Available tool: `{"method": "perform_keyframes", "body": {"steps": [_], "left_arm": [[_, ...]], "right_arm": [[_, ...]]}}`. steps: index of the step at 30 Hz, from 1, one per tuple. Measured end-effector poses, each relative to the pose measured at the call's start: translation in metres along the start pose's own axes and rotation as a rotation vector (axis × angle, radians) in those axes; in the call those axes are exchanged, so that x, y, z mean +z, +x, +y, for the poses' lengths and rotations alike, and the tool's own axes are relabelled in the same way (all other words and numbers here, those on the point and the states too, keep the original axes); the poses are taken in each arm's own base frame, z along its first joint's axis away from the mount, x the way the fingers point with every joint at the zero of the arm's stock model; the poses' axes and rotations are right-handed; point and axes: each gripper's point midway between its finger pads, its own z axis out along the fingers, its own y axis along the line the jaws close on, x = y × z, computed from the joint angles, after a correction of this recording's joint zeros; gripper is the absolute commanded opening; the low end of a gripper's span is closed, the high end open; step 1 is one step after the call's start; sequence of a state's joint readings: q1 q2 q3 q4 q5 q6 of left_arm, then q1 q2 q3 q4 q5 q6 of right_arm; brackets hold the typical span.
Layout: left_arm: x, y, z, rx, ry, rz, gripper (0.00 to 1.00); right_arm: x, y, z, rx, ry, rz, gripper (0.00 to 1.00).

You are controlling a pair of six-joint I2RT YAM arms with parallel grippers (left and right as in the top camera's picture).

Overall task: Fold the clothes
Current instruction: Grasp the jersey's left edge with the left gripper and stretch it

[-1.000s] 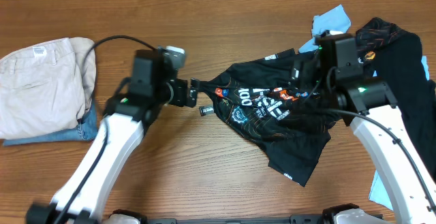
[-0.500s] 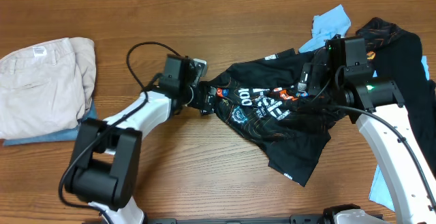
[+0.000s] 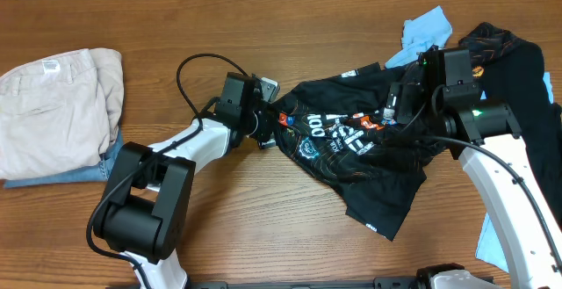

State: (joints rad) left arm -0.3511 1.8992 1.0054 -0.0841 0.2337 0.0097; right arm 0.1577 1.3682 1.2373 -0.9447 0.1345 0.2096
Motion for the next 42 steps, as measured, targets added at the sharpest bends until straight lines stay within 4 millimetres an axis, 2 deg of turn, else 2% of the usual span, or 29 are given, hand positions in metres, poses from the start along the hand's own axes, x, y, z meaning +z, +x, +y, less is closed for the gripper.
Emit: {"method": "perform_keyframes", "body": {"steps": [3,5,8,11,13,16,20,24,30,34,35,37,38,40,41,42], "left_arm": [[-0.004,-0.004,0.013,-0.011,-0.054,0.003,0.04],[-0.014,-0.018,0.028,-0.023,-0.109,-0.025,0.04],[-0.043,-0.06,0.054,-0.048,-0.175,-0.132,0.04],[-0.086,-0.108,0.082,-0.081,-0.224,-0.254,0.04],[-0.107,-0.124,0.093,-0.097,-0.232,-0.299,0.04],[-0.115,-0.118,0.099,-0.122,-0.231,-0.27,0.04],[-0.101,-0.102,0.099,-0.136,-0.226,-0.203,0.04],[-0.096,-0.105,0.108,-0.134,-0.27,-0.218,0.04],[-0.116,-0.132,0.143,-0.145,-0.393,-0.359,0.04],[-0.14,-0.134,0.186,-0.221,-0.47,-0.425,0.04],[-0.147,-0.132,0.198,-0.245,-0.49,-0.436,0.2],[-0.16,-0.128,0.219,-0.288,-0.524,-0.451,0.76],[-0.168,-0.125,0.23,-0.314,-0.538,-0.451,1.0],[-0.177,-0.119,0.243,-0.354,-0.551,-0.438,1.0],[-0.176,-0.106,0.245,-0.398,-0.534,-0.379,1.0],[-0.175,-0.104,0.244,-0.404,-0.528,-0.37,1.0]], "right_arm": [[0.0,0.002,-0.001,-0.002,0.003,0.01,0.9],[0.0,0.003,-0.001,-0.001,0.003,0.012,0.9],[0.0,0.003,-0.001,-0.002,0.004,0.013,0.9],[0.0,0.003,-0.001,-0.002,0.003,0.013,0.9],[0.0,0.003,-0.001,-0.002,0.004,0.013,0.9],[0.0,0.003,-0.001,-0.001,0.004,0.012,0.9],[0.0,0.003,-0.001,-0.001,0.004,0.014,0.9],[0.0,0.005,-0.002,-0.002,0.006,0.02,0.9],[0.0,0.008,-0.002,-0.004,0.009,0.032,0.9],[0.0,0.008,-0.002,-0.004,0.009,0.034,0.9],[0.0,0.008,-0.002,-0.004,0.01,0.034,0.9],[0.0,0.008,-0.002,-0.004,0.009,0.034,0.9],[0.0,0.008,-0.002,-0.004,0.009,0.034,0.9],[0.0,0.008,-0.002,-0.004,0.01,0.034,0.9],[0.0,0.008,-0.002,-0.004,0.009,0.034,0.9],[0.0,0.008,-0.002,-0.004,0.009,0.034,0.9]]}}
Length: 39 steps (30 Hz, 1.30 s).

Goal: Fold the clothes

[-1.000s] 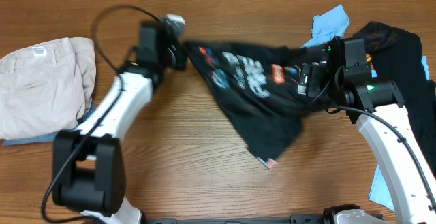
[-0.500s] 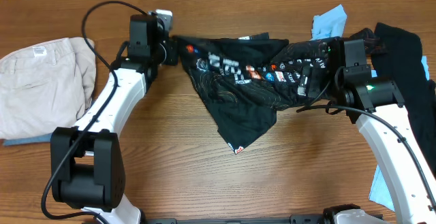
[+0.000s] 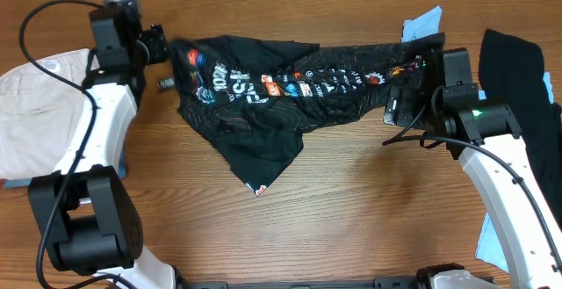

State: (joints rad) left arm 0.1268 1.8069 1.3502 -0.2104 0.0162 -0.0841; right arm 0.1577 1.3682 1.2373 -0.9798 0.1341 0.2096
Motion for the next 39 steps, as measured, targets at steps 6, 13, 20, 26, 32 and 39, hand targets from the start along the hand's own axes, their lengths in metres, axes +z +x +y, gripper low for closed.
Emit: {"method": "perform_keyframes", "body": {"steps": [6,13,20,26,32,39], "left_arm": [[-0.032,0.112,-0.033,-0.107,0.123,0.497,1.0],[-0.087,0.185,-0.059,-0.197,0.142,0.87,0.94],[-0.08,0.22,-0.072,-0.267,0.127,0.902,0.6],[-0.071,0.254,-0.083,-0.295,0.125,0.901,0.67],[-0.069,0.263,-0.104,-0.259,0.15,0.882,0.6],[-0.067,0.265,-0.107,-0.257,0.1,0.865,0.04]], "right_arm": [[0.0,0.001,0.0,0.0,0.001,0.004,0.91],[0.0,0.001,0.0,0.0,0.002,0.004,0.91],[0.0,0.001,0.0,0.0,0.001,0.004,0.91],[0.0,0.002,-0.001,-0.001,0.002,0.008,0.91],[0.0,0.002,-0.001,-0.001,0.003,0.008,0.91],[0.0,0.003,-0.001,-0.001,0.004,0.011,0.91]]}}
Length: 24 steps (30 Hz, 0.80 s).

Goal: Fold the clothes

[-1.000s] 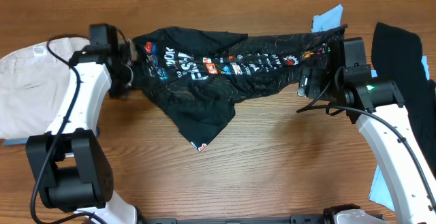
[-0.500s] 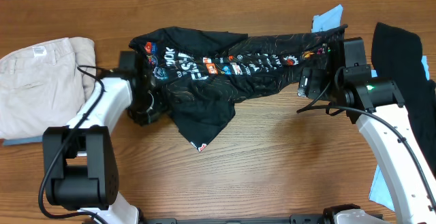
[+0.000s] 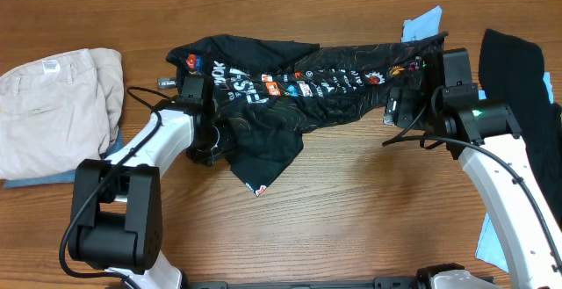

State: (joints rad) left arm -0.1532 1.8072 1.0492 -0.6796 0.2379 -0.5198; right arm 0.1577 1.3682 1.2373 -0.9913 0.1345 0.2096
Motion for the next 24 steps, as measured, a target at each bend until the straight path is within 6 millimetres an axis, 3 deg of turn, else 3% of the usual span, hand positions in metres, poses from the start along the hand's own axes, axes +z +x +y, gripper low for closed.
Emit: {"method": "perform_keyframes", "body": {"steps": [6,12,15,20,24], "left_arm": [[0.0,0.004,0.008,-0.013,-0.036,0.014,0.04],[-0.017,0.015,0.043,-0.077,-0.134,0.084,0.04],[-0.05,0.001,0.055,-0.105,-0.126,0.031,0.04],[-0.135,-0.035,0.072,-0.146,-0.058,-0.224,0.04],[-0.176,-0.039,0.094,-0.189,-0.055,-0.338,0.04]], "right_arm": [[0.0,0.001,0.0,0.0,0.001,0.005,0.91],[0.0,0.001,0.0,-0.001,0.001,0.006,0.94],[0.001,0.0,0.0,-0.001,0.001,0.004,0.94],[0.019,-0.001,0.003,-0.004,0.008,0.03,0.94],[0.042,0.002,0.004,0.014,0.021,0.074,0.93]]}}
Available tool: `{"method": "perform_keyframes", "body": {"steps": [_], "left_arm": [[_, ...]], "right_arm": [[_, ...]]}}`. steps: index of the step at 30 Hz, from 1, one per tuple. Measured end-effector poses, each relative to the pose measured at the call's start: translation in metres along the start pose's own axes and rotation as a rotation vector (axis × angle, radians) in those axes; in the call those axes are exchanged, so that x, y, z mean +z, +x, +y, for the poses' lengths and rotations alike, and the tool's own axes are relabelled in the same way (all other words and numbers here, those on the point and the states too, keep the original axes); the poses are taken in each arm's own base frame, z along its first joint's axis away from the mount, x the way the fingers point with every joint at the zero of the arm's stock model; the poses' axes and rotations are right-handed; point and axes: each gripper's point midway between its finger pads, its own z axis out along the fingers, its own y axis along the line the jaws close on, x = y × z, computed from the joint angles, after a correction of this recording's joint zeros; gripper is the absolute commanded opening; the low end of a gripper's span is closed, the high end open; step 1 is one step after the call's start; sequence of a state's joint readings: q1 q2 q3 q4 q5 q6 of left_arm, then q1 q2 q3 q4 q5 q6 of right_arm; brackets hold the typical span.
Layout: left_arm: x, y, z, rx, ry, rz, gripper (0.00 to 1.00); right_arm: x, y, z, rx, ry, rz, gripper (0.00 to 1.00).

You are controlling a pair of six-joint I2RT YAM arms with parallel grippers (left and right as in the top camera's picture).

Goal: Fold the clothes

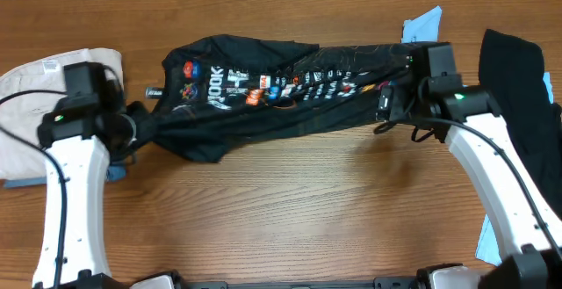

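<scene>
A black T-shirt [263,104] with coloured print lies stretched in a long band across the table's far half. Its left end narrows to a point at my left gripper [134,131], which is shut on that end beside the beige trousers. The right gripper [389,106] is shut on the shirt's right end, and the cloth runs taut between the two. The fingers themselves are largely hidden by fabric and the wrist bodies.
Folded beige trousers [31,113] lie at the left on blue jeans [116,173]. A light blue cloth [423,24] sits at the back right, a black garment [518,87] at the right edge, and another blue cloth [487,236] below it.
My left gripper has moved from the shirt's lower middle out to the left. The flap that hung toward the front is now drawn leftward, and the shirt is a narrower band. The right gripper shifted slightly.
The shirt was first bunched at centre right between both grippers. Then the left gripper held its end far to the back left, with the shirt spread wide. Then it sat at the lower flap. Now that flap is pulled left and the shirt is taut.
</scene>
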State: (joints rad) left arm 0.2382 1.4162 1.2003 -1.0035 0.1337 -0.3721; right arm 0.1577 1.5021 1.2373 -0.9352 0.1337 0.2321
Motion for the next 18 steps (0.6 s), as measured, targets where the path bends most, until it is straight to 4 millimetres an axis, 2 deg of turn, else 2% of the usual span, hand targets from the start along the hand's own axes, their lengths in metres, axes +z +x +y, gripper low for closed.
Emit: {"method": "perform_keyframes", "body": {"steps": [3,7,11,18], "left_arm": [[0.002,0.002,0.008,-0.012,-0.017,0.021,0.04],[0.006,0.004,0.008,-0.012,-0.021,0.039,0.04],[0.007,0.004,0.008,-0.013,-0.023,0.043,0.04],[0.007,0.004,0.008,-0.012,-0.022,0.042,0.04]], "right_arm": [[0.013,0.0,0.002,0.022,0.005,0.018,0.9],[0.028,-0.006,0.009,0.057,-0.019,0.019,0.81],[0.045,-0.014,0.018,0.068,-0.045,0.004,0.79],[0.095,-0.018,0.034,0.078,-0.09,0.025,0.75]]}}
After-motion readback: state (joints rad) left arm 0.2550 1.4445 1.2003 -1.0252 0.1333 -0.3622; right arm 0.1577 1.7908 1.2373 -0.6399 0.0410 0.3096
